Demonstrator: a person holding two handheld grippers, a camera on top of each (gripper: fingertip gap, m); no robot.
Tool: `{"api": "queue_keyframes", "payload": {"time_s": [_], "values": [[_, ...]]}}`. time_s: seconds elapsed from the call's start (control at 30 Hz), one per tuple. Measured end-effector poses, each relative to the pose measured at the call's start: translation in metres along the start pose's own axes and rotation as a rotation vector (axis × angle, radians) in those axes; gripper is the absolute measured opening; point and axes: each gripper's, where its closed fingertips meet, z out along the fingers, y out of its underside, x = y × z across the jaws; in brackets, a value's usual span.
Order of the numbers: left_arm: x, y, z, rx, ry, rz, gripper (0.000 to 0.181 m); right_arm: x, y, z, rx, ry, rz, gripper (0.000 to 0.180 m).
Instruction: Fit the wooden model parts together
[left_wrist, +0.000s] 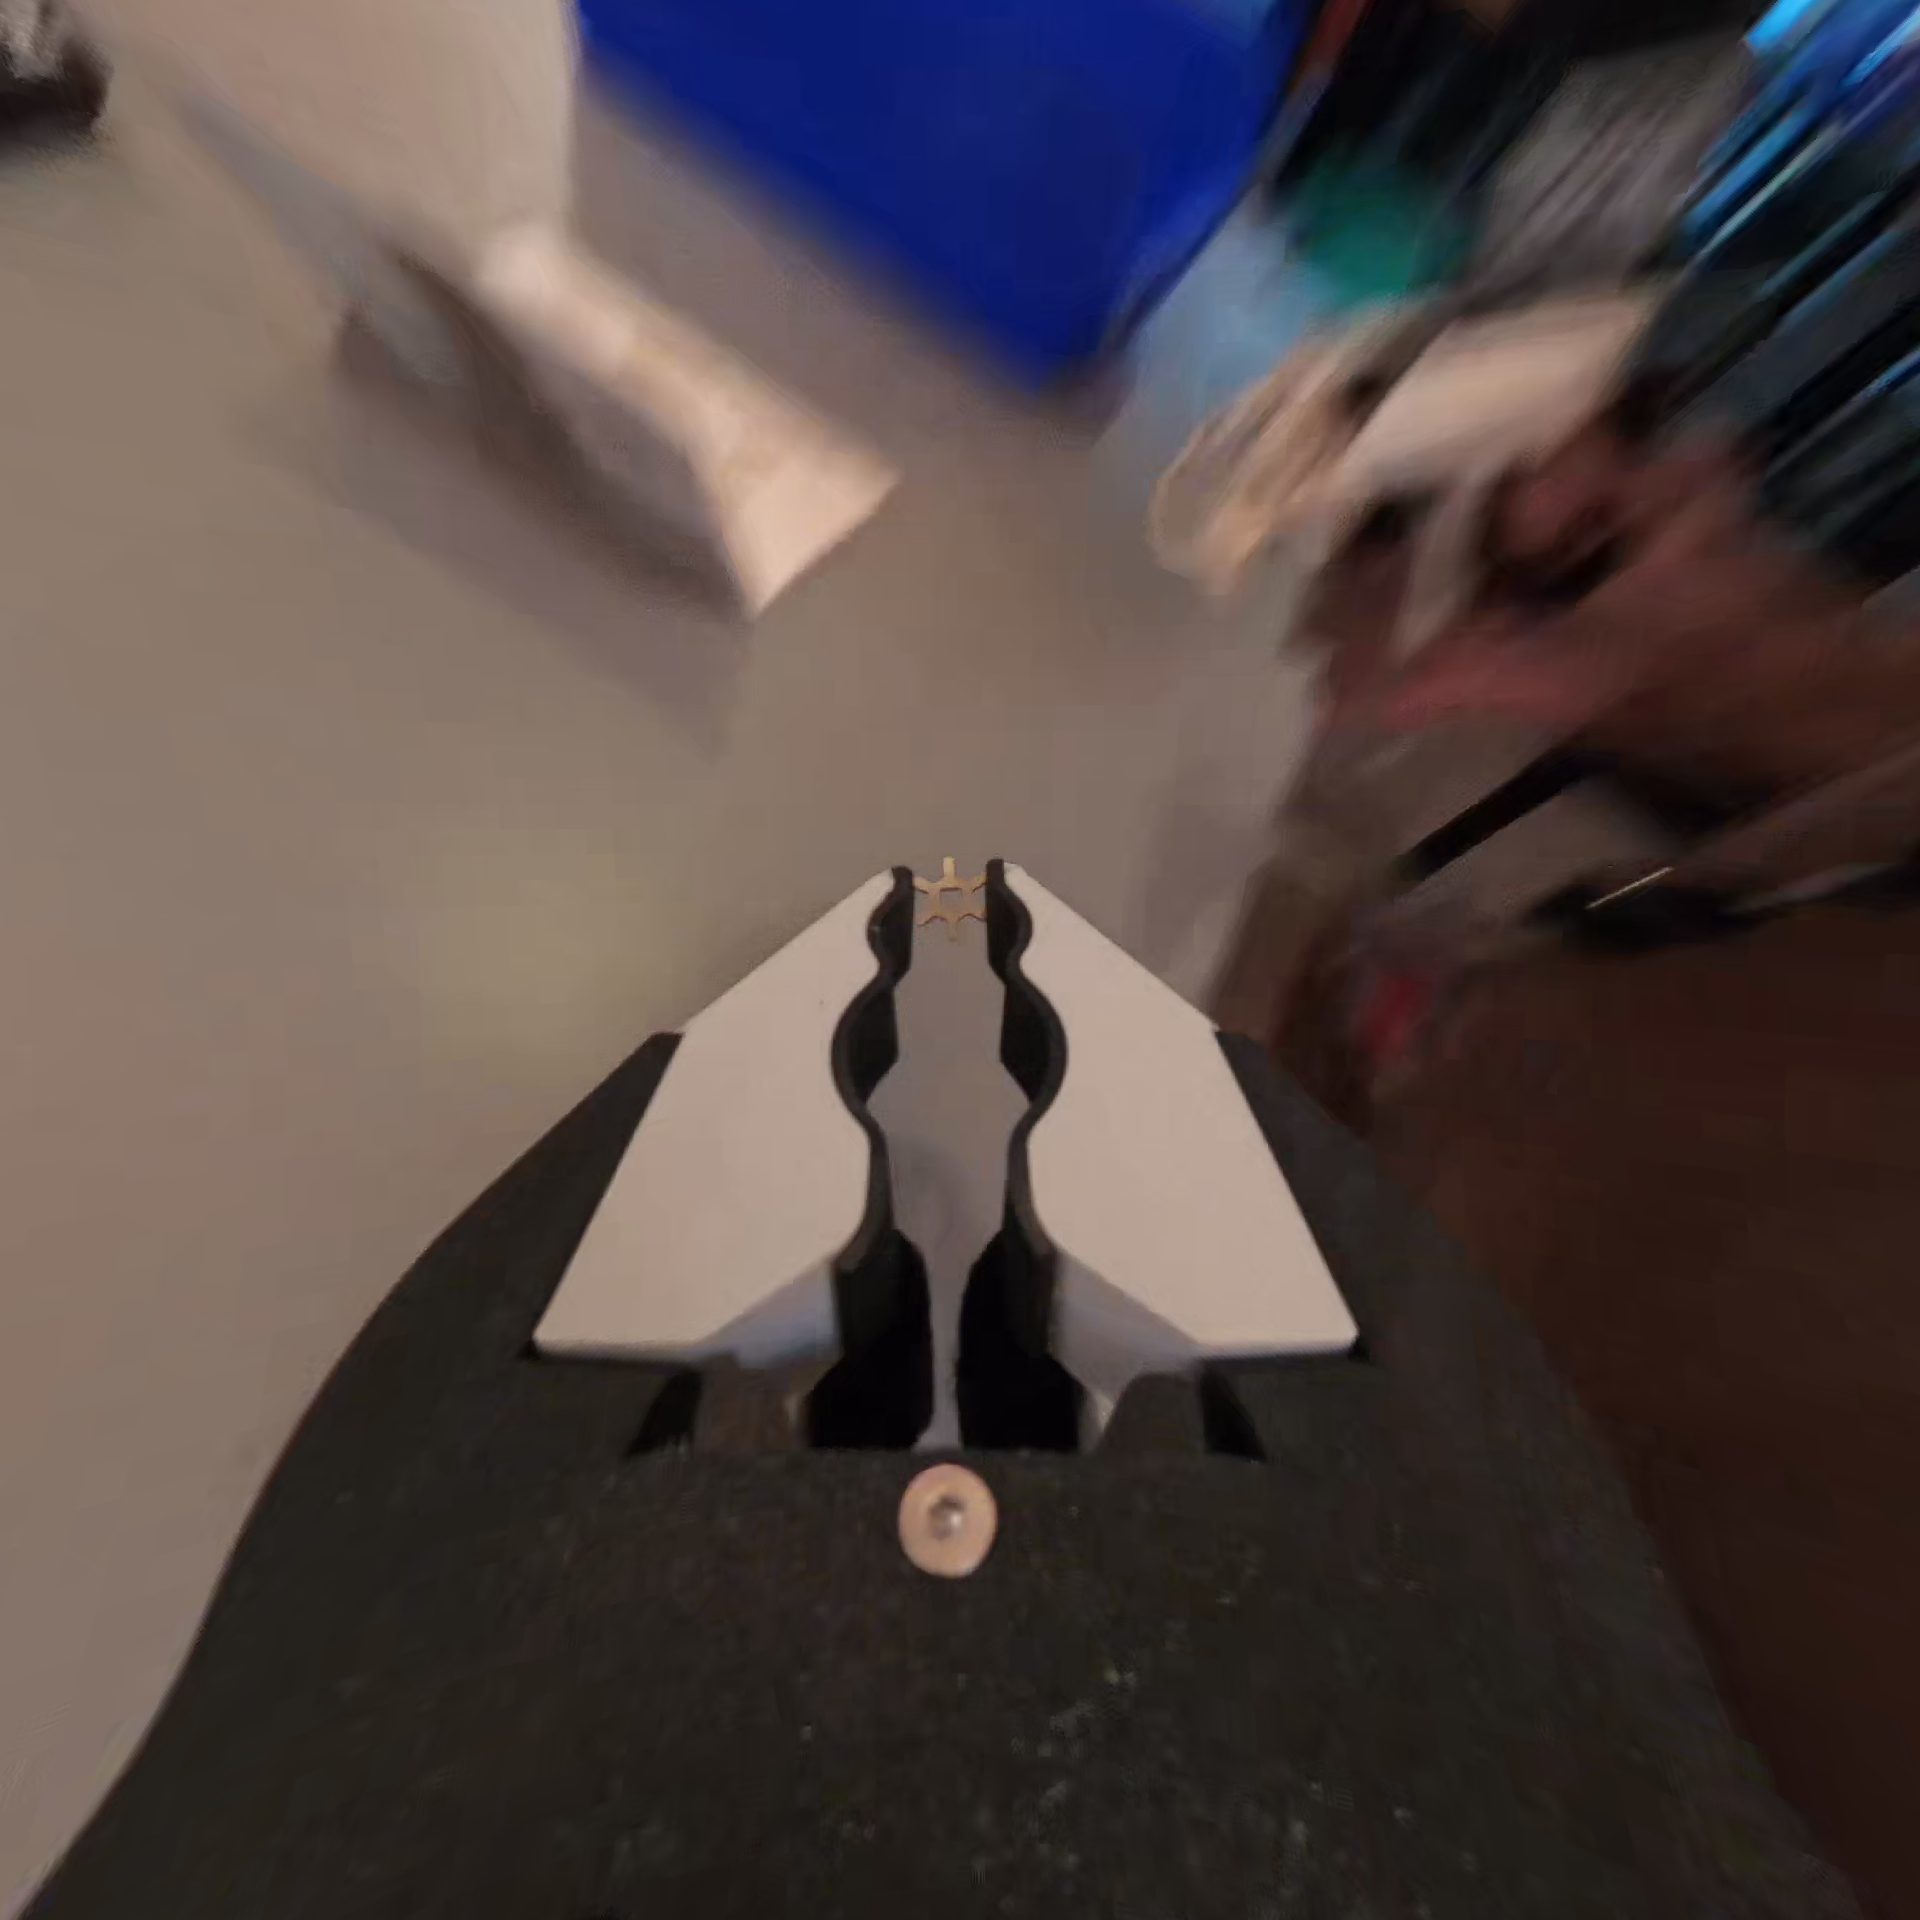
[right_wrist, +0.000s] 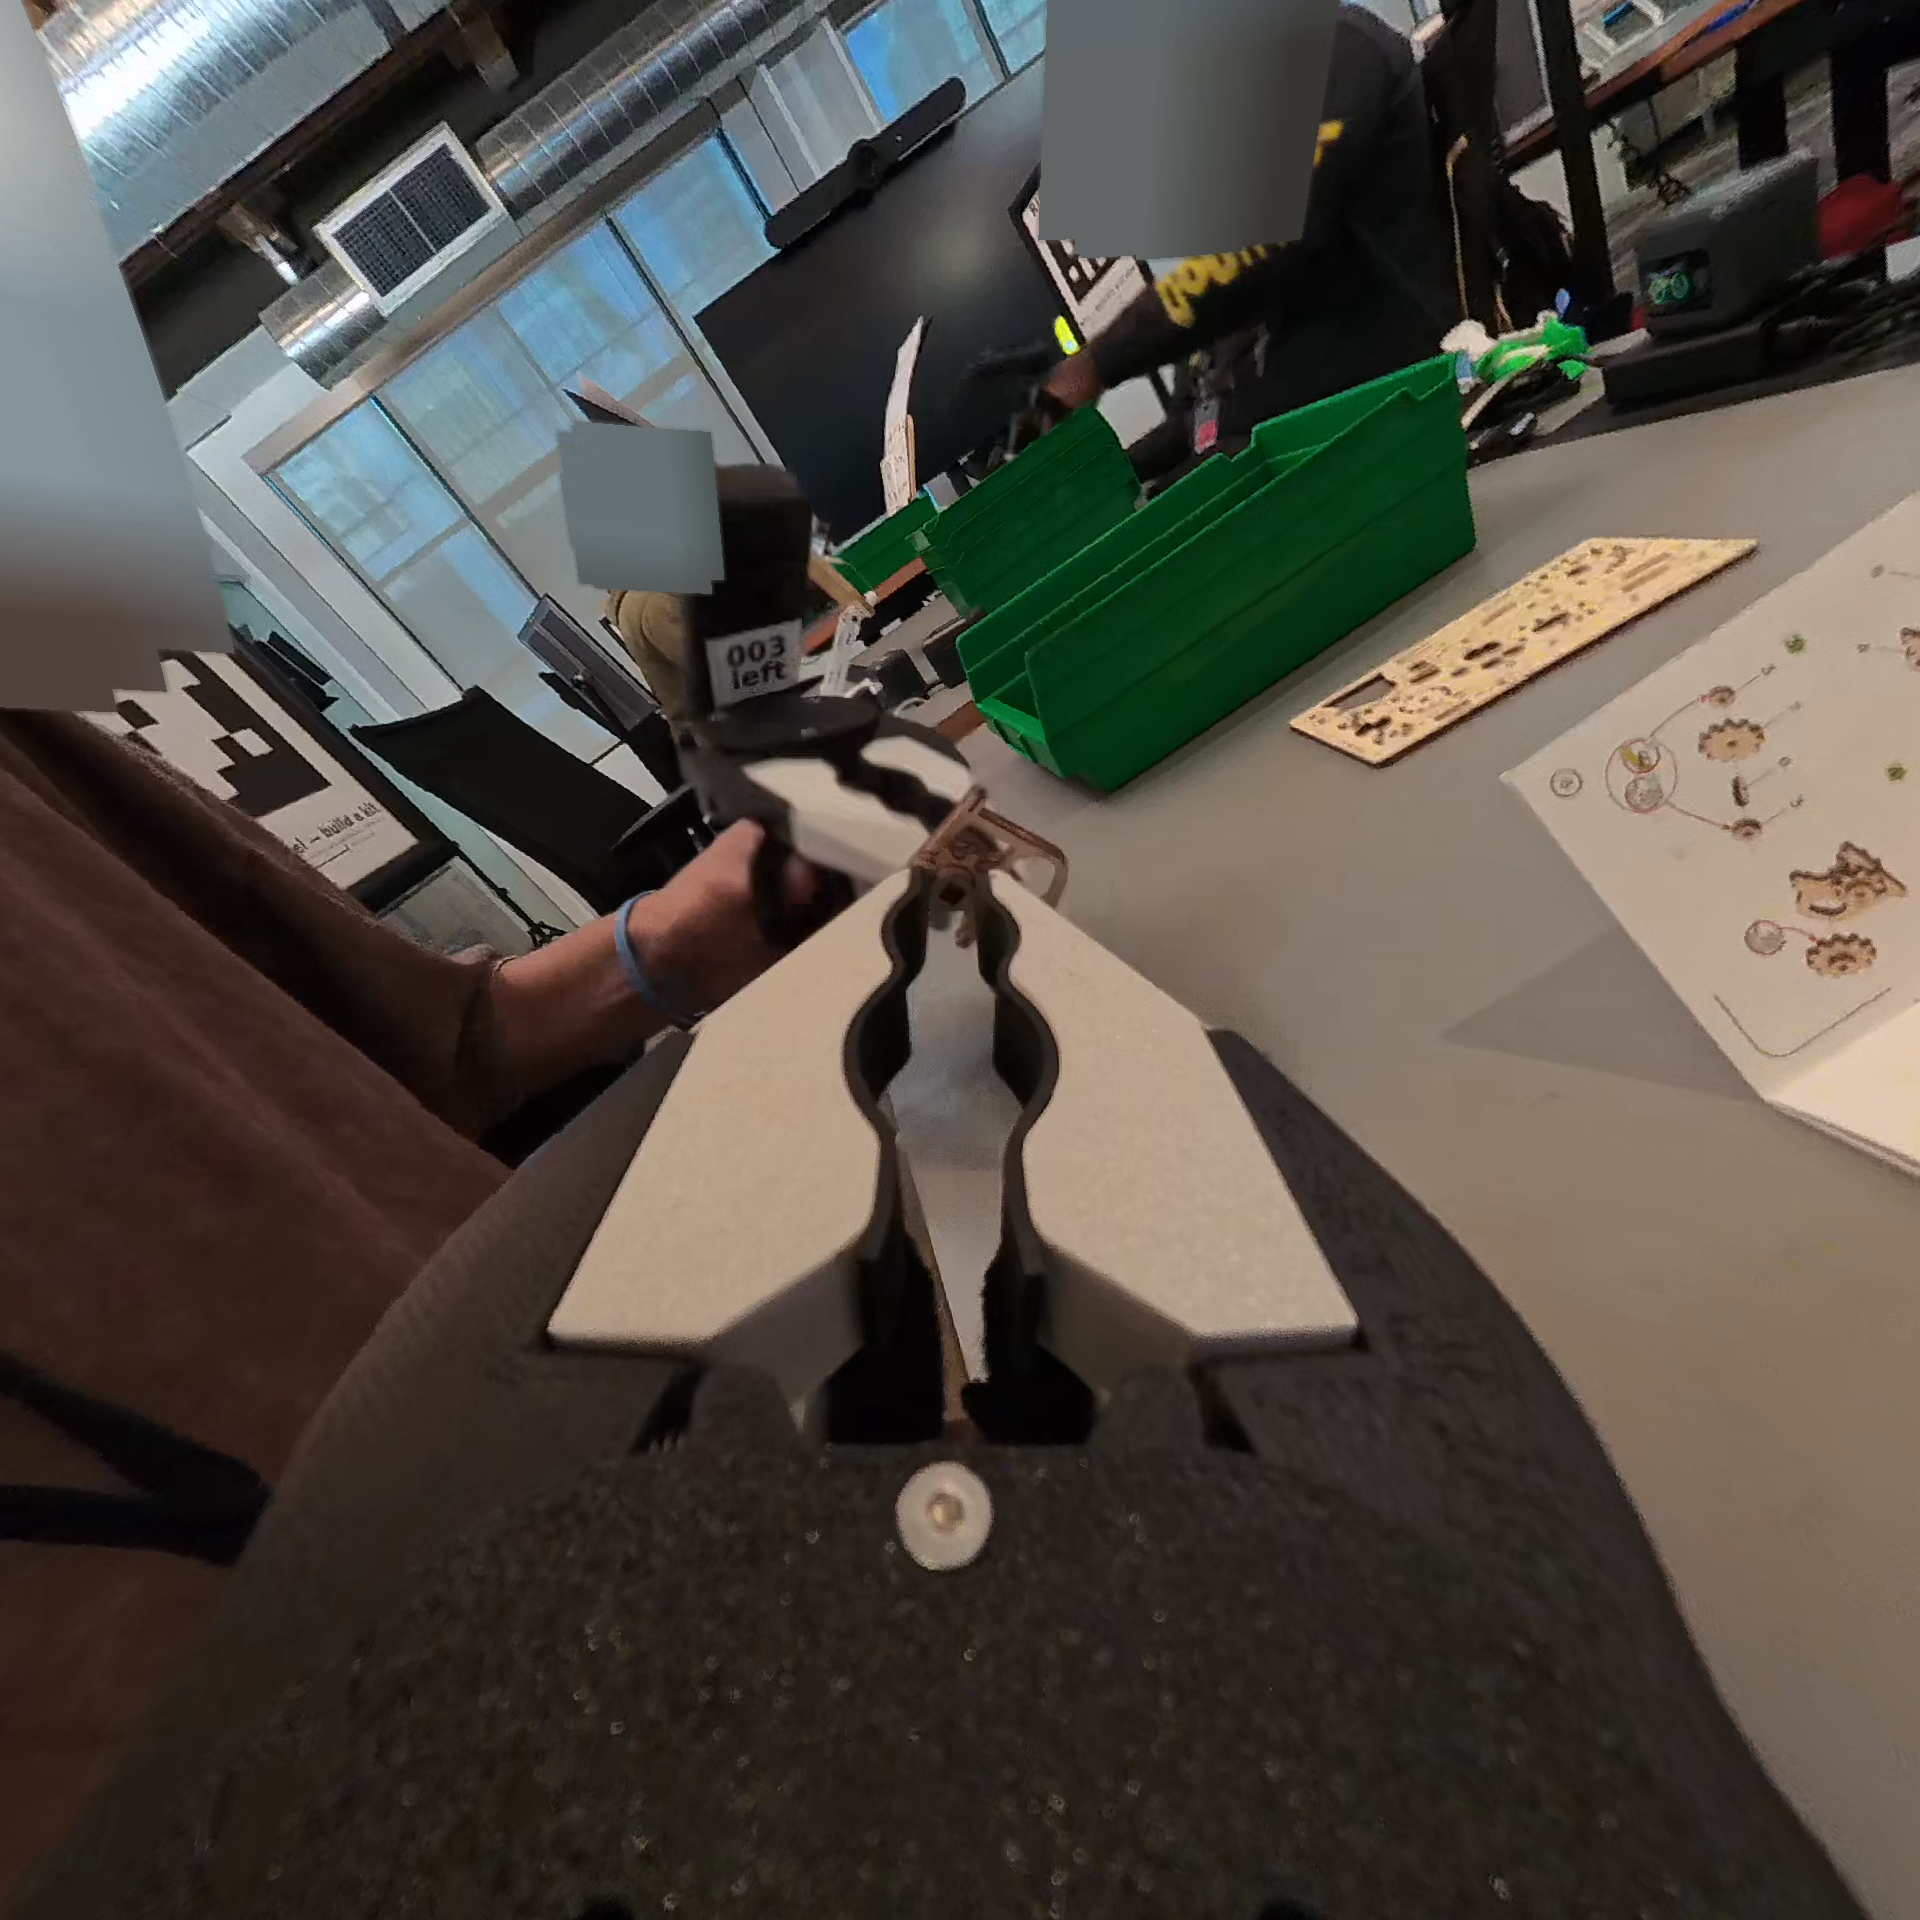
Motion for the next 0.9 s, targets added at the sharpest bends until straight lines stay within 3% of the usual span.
{"api": "queue_keyframes", "payload": {"time_s": [0.07,0.13,0.27,0.43,0.9], "values": [[0.035,-0.050,-0.013,0.251,0.216,-0.120,0.011,-0.006,-0.002,0.003,0.005,-0.023,-0.047,0.007],[0.057,-0.075,-0.022,0.367,0.331,-0.136,0.011,-0.019,-0.003,0.007,0.023,-0.082,-0.075,0.007],[0.087,-0.085,-0.021,0.365,0.425,-0.038,0.011,-0.040,-0.015,0.008,0.111,-0.205,-0.057,0.007],[0.090,-0.079,-0.019,0.350,0.444,-0.030,0.011,-0.055,-0.019,0.008,0.140,-0.306,-0.047,0.007],[0.093,-0.074,-0.020,0.343,0.426,0.016,0.011,-0.060,-0.018,0.012,0.149,-0.367,0.016,0.007]]}}
